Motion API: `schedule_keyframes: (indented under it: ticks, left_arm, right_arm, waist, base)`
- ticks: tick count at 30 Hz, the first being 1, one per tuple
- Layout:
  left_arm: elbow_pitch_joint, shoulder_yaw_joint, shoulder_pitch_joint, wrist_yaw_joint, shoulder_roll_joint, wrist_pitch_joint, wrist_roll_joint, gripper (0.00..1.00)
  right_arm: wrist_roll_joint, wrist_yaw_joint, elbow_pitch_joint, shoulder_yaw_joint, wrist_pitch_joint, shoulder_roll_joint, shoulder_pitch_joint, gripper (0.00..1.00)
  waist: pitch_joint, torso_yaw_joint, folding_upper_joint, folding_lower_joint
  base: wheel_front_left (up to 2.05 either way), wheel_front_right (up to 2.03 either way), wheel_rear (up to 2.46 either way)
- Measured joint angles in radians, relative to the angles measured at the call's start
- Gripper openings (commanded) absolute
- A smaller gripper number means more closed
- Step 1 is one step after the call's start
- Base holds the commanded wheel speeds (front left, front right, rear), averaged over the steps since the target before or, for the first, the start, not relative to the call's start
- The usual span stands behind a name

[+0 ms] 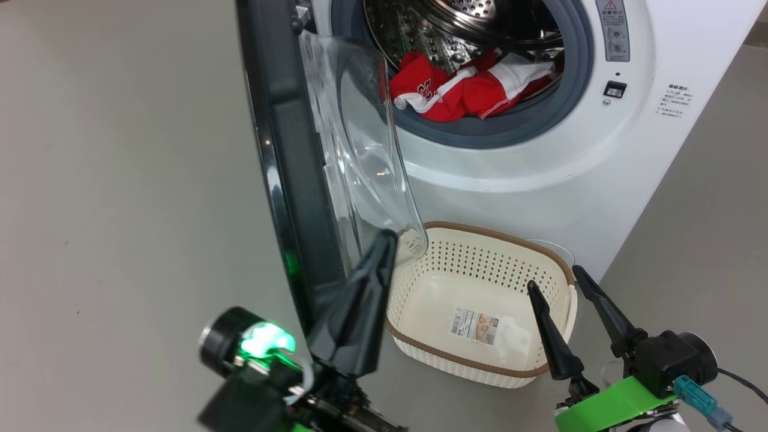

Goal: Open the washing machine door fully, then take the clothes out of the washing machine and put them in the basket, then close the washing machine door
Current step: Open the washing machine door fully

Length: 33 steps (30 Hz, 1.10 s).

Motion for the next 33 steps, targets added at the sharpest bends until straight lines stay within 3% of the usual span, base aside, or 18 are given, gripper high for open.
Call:
schedule_keyframes:
  ticks: [8, 14, 33]
  left_arm:
    - [0.144, -0.064, 0.000, 0.002, 0.002, 0.086, -0.070, 0.00]
    - [0.242, -0.053, 0.001, 0.048, 0.004, 0.105, -0.091, 0.00]
    - [0.283, 0.027, 0.029, 0.155, 0.031, 0.064, -0.079, 0.00]
  right_arm:
    - [0.015, 0.000, 0.001, 0.001, 0.000, 0.000, 0.000, 1.00]
    - [0.015, 0.000, 0.001, 0.002, 0.000, 0.000, 0.000, 1.00]
    - [0.015, 0.000, 0.007, 0.005, 0.000, 0.000, 0.000, 1.00]
  waist:
    - [0.013, -0.012, 0.0000, 0.0000]
    - [0.020, -0.024, 0.0000, 0.0000]
    - [0.020, 0.024, 0.0000, 0.0000]
  base:
    - [0.00, 0.00, 0.00]
    - [0.00, 0.00, 0.00]
    - [0.00, 0.00, 0.00]
